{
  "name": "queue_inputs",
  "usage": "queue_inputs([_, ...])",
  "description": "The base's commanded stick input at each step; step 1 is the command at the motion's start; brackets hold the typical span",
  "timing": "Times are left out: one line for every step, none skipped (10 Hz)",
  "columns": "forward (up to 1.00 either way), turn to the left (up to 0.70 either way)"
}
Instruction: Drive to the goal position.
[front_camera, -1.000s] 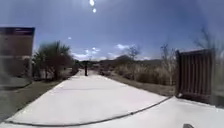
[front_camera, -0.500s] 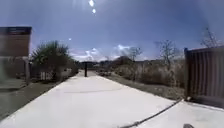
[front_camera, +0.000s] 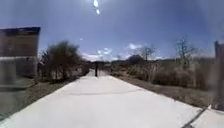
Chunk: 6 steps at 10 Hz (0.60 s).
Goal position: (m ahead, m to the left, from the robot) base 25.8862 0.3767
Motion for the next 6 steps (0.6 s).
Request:
queue_inputs([0.70,0.00])
queue_inputs([0.70,0.00])
queue_inputs([0.70,0.00])
queue_inputs([0.70,0.00])
queue_inputs([0.70,0.00])
queue_inputs([0.70,0.00])
